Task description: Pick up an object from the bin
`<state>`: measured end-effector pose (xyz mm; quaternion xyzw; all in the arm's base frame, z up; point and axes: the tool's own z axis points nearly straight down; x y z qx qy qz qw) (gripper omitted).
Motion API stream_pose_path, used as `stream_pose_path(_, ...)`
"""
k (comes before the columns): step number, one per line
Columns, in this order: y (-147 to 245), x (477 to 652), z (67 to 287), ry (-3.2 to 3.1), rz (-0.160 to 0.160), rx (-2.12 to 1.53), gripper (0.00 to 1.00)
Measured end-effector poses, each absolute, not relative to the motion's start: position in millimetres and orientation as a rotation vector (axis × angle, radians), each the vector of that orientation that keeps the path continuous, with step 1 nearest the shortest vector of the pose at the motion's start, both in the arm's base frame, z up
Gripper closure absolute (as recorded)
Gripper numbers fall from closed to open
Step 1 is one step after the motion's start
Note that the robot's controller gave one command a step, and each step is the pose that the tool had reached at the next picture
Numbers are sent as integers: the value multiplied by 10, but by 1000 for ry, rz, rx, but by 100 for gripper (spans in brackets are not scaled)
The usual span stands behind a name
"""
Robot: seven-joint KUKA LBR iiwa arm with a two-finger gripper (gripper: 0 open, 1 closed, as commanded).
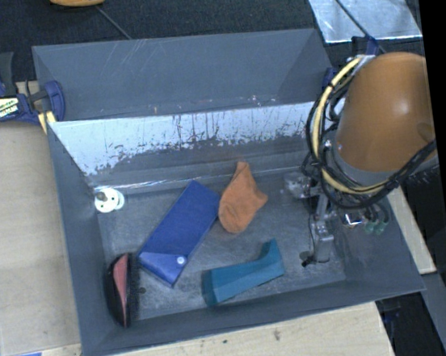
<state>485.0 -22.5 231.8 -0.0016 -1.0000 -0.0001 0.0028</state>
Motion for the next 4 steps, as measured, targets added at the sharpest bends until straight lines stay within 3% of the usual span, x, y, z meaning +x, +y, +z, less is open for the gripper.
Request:
stream_pose_path(1, -225, 4865, 2362, -3145, 0, -4, 0)
stream_pose_path(2, 111, 4875, 1848, -3150, 0, -74, 0)
stream_pose_path(3, 176, 5086, 1305, -3141, -1, -87, 0)
stream_pose_path(4, 280, 5142, 1133, -3142, 1, -76, 0)
